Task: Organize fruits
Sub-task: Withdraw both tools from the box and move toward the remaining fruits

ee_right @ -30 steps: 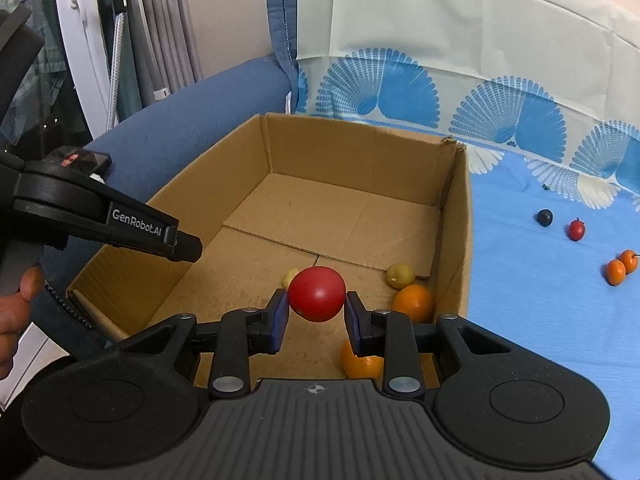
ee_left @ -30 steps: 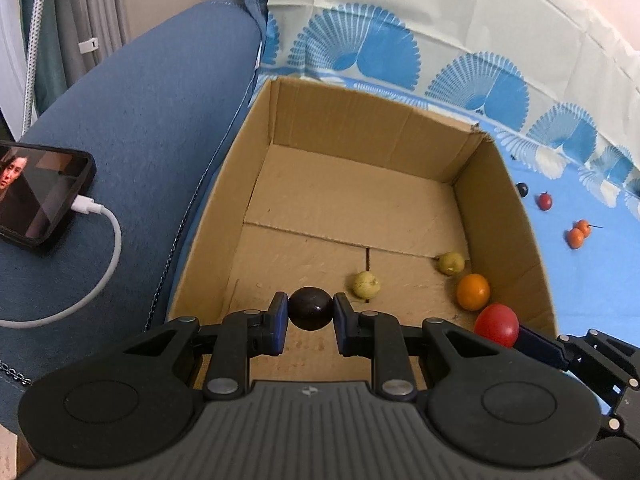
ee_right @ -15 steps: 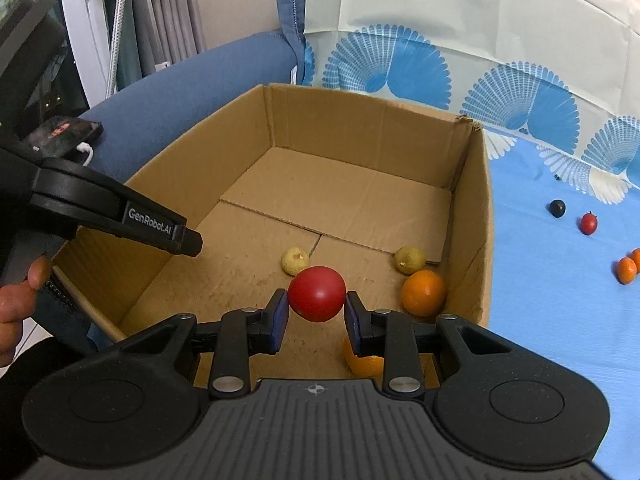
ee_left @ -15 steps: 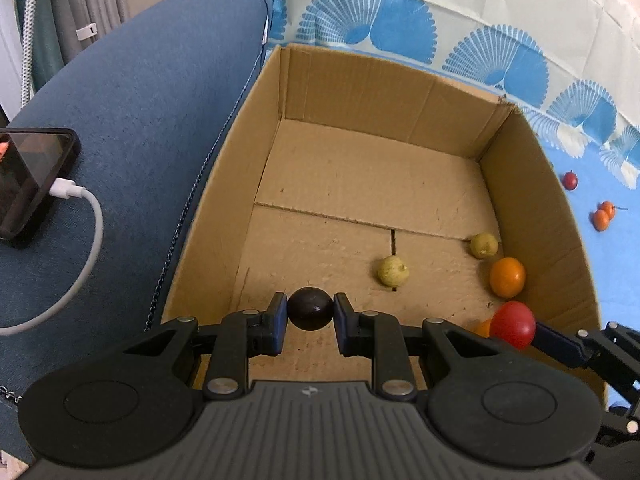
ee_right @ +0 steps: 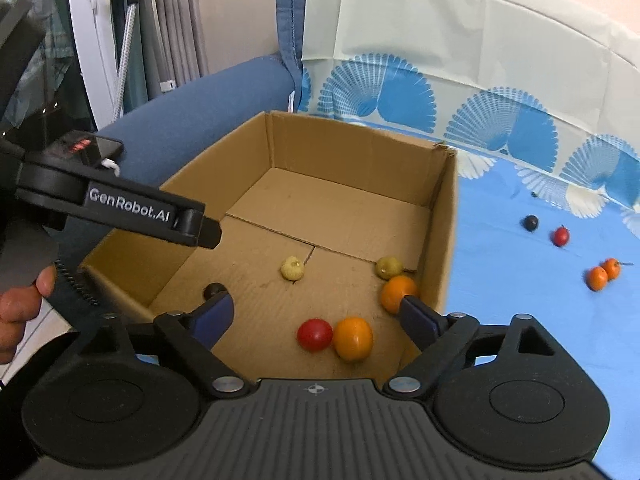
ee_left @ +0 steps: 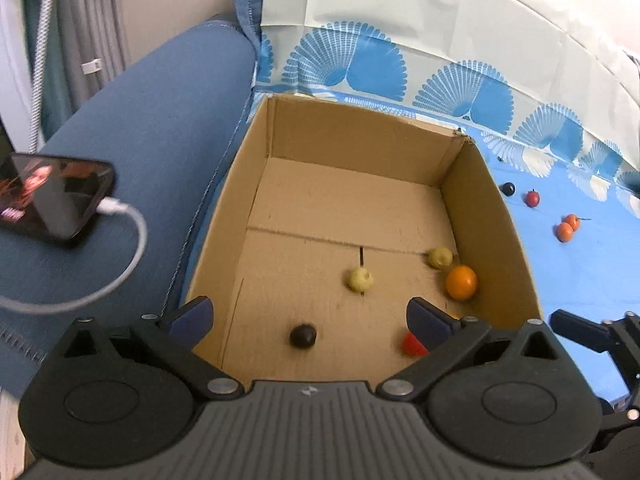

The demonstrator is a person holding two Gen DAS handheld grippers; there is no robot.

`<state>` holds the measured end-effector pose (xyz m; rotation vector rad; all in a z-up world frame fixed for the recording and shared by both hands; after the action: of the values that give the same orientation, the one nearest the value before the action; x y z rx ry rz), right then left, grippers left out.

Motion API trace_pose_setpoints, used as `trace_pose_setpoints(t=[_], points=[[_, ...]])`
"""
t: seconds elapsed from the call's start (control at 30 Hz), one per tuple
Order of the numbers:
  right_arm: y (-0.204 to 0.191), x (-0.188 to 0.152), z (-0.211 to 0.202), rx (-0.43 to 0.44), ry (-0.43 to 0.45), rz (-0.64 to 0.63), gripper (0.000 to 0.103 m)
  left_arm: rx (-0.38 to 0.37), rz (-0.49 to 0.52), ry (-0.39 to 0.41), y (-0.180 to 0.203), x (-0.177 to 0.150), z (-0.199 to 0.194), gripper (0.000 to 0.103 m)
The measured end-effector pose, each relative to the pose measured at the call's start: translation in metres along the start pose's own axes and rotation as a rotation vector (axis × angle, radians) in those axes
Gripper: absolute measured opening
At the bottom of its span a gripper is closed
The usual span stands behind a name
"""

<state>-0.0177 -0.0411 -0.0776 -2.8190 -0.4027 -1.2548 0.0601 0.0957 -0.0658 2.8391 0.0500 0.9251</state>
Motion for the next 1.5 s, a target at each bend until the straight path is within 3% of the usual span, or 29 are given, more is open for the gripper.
trace_pose_setpoints(t=[0.1, 0.2, 0.47, 0.73, 1.5], points=[[-0.005, -0.003, -0.022, 0.0, -0.012, 0.024, 0.099, 0.066, -0.007, -0.024, -0.001, -0.013, -0.016, 0.103], [-0.012, -0.007, -0.041, -0.006, -0.021, 0.041, 0.099, 0.042, -0.019, -0.062, -0.003, -0.026, -0.036, 0.103], [-0.026, -0.015, -0.105, -0.097, 0.082, 0.09, 0.101, 0.045, -0.018, 0.033, -0.005, -0.041, -0.098, 0.103], [-0.04, -0.026, -0.15, -0.108, 0.163, 0.08, 0.102, 0.026, 0.008, 0.089, 0.002, -0.062, -0.136, 0.103], [-0.047, -0.033, -0.166, -0.115, 0.184, 0.097, 0.102, 0.03, 0.028, 0.104, 0.005, -0.071, -0.15, 0.103]])
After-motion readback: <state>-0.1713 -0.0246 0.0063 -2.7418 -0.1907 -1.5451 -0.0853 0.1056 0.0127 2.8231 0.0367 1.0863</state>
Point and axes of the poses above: each gripper's, at about its wrist camera, not at the fingertips, and z roughly the way its jaws point, y to its right, x to its top, the point moved 3 cm from there along z, roughly the way its jaws point, and after that the axes turned 13 degrees about -z, right-handed, at the moved point
